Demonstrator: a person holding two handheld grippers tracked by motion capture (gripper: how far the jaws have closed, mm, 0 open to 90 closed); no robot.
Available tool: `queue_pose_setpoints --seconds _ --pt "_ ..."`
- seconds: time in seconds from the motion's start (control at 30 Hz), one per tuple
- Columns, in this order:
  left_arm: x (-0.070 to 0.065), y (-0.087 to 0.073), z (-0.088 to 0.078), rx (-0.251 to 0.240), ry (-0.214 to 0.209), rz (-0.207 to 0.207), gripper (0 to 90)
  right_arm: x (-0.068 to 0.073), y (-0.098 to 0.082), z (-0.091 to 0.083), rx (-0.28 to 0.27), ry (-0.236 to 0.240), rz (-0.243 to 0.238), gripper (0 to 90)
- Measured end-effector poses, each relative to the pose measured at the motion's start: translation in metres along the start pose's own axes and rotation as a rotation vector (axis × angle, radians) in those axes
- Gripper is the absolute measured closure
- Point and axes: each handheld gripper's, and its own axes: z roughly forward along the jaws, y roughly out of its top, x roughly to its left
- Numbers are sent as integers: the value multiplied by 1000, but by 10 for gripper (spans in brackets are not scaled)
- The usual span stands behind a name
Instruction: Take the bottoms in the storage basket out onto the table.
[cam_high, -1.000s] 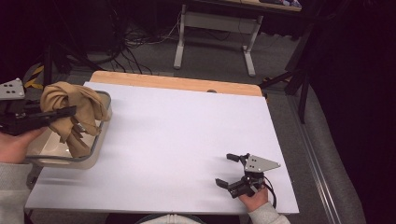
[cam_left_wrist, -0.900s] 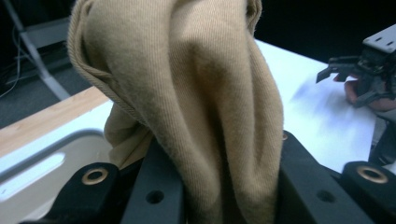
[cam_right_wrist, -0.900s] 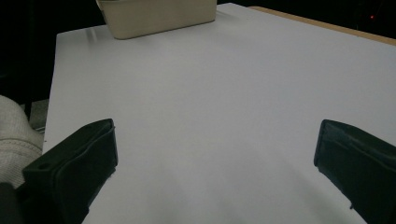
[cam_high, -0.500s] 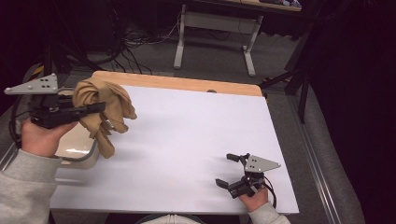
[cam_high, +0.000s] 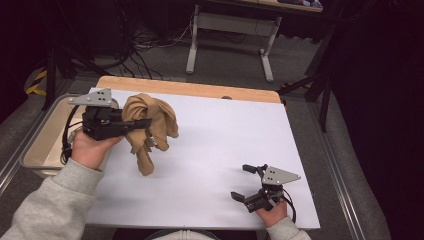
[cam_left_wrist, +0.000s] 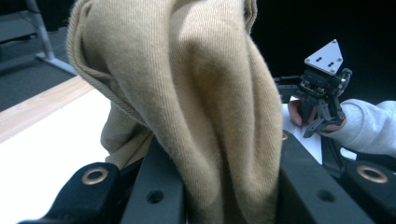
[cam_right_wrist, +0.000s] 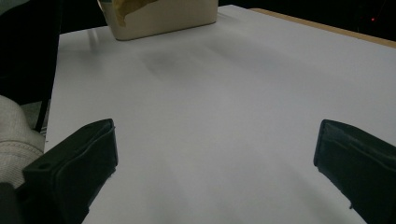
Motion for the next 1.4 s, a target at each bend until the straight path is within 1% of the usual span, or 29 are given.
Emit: queue_pose_setpoints --seconds 0.1,0.17,0.2,0.23,0.33,0.43,0.6,0.7,0.97,1.1,1.2,1.3,1.37,1.4 --pt "-1 0 13 7 -17 14 786 0 0 0 2 0 -1 5" --pt "-3 -1 21 8 -29 7 785 0 0 0 0 0 -1 5" --pt "-2 -1 25 10 -33 19 786 0 0 0 2 -1 -1 5" --pt "-3 -2 29 8 -39 8 785 0 0 0 3 -3 -2 5" --pt "-4 -4 41 9 -58 -5 785 0 0 0 2 -3 -1 5" --pt "-5 -5 52 13 -72 -2 785 0 0 0 1 -2 -1 5" --pt "-9 -6 69 22 -102 -12 784 0 0 0 0 -2 -1 5" --pt "-12 -7 79 31 -113 -6 784 0 0 0 -1 -1 0 5" --pt "-16 -10 101 46 -146 -8 783 0 -1 -1 1 -3 0 5" --pt "-16 -12 111 49 -161 -11 783 0 -1 -1 -1 -9 1 5" --pt "-15 -15 119 44 -196 -25 780 -1 -1 0 3 -13 -1 5" --pt "-15 -18 127 55 -211 -31 779 0 -1 1 5 -15 -5 5" --pt "-15 -19 132 63 -210 -26 778 0 -1 1 5 -16 -5 5" --pt "-16 -20 134 66 -210 -31 777 0 -1 1 6 -17 -4 5"
